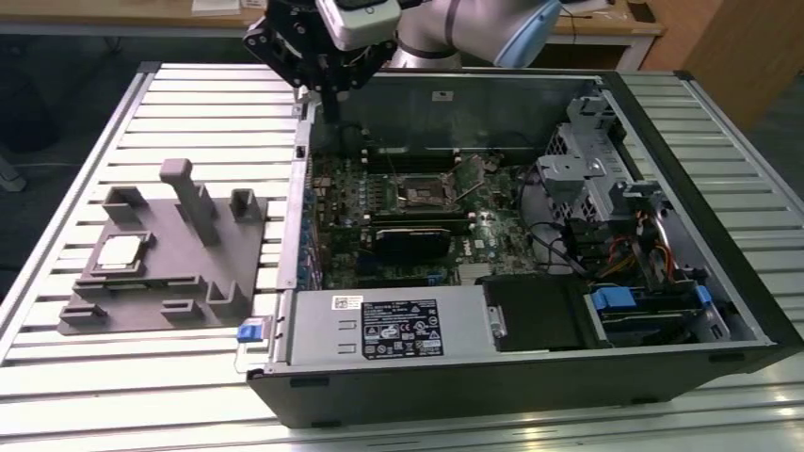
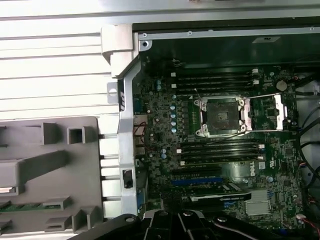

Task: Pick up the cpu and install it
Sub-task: 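Reach for the cpu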

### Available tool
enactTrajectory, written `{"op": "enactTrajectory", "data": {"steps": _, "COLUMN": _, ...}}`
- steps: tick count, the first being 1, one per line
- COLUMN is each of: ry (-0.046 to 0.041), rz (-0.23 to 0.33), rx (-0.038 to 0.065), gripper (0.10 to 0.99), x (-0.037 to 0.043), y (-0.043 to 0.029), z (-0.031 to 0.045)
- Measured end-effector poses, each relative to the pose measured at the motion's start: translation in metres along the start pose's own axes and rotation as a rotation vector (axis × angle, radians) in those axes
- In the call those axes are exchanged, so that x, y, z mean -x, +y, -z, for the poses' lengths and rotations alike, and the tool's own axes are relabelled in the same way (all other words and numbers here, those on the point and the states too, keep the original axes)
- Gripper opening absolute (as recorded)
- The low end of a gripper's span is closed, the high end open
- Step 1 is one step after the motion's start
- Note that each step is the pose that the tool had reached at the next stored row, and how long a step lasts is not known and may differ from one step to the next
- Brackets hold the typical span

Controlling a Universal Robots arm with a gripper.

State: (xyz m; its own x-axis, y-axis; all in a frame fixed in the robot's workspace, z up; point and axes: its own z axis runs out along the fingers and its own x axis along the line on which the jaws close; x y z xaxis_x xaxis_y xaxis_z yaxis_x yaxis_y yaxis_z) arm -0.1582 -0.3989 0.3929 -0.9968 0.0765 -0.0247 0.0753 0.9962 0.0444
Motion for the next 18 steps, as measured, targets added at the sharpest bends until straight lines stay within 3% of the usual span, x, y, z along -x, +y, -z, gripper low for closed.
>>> {"op": "enactTrajectory", "data": {"steps": 18, "ry": -0.0001, "rz": -0.001, "rx": 0.0, "gripper": 0.106, "x": -0.0367, "y": -0.003, "z": -0.0041}}
